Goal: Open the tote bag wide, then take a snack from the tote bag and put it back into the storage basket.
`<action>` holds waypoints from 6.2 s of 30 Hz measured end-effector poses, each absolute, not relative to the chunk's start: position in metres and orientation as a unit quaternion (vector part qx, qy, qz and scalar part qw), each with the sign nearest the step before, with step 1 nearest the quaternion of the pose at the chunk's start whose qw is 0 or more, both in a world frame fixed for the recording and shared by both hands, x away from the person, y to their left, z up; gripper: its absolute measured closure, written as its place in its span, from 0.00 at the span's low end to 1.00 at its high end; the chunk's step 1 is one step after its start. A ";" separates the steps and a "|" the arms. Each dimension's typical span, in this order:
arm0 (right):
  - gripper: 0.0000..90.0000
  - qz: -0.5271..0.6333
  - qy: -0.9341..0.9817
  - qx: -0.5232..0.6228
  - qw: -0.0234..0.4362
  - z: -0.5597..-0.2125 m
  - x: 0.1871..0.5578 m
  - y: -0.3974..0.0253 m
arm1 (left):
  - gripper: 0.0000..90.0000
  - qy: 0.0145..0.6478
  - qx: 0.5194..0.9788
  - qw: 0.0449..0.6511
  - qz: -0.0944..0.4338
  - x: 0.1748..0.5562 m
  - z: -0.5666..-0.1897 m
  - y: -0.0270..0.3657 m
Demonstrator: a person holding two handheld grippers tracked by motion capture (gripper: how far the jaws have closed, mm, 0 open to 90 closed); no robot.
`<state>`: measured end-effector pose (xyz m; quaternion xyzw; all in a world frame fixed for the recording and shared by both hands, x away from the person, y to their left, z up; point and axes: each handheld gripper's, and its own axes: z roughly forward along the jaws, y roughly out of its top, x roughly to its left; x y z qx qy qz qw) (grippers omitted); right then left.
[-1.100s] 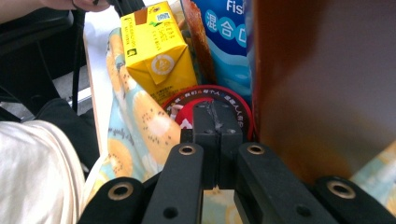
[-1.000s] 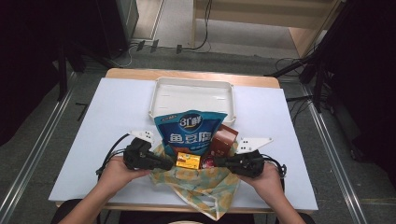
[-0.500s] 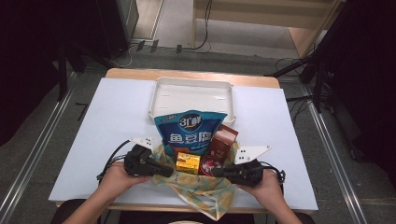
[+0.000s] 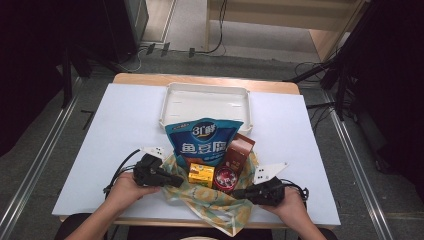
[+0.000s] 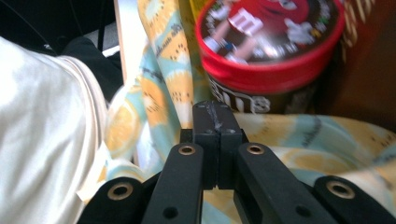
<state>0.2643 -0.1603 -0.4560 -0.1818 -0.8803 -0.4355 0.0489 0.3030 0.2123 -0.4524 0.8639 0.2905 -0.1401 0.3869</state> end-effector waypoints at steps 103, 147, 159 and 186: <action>0.56 -0.462 -0.811 -0.357 -0.037 -0.452 0.319 -0.233 | 0.52 0.315 0.851 0.417 -0.051 0.316 -0.404 0.253; 0.57 -0.462 -0.794 -0.392 -0.050 -0.431 0.365 -0.217 | 0.49 0.239 0.867 0.435 -0.045 0.346 -0.311 0.219; 0.57 -0.466 -0.792 -0.391 -0.048 -0.429 0.378 -0.207 | 0.54 0.214 0.874 0.433 -0.058 0.362 -0.299 0.197; 0.57 -0.450 -0.806 -0.380 -0.055 -0.440 0.370 -0.203 | 0.97 0.200 0.881 0.426 -0.048 0.364 -0.321 0.184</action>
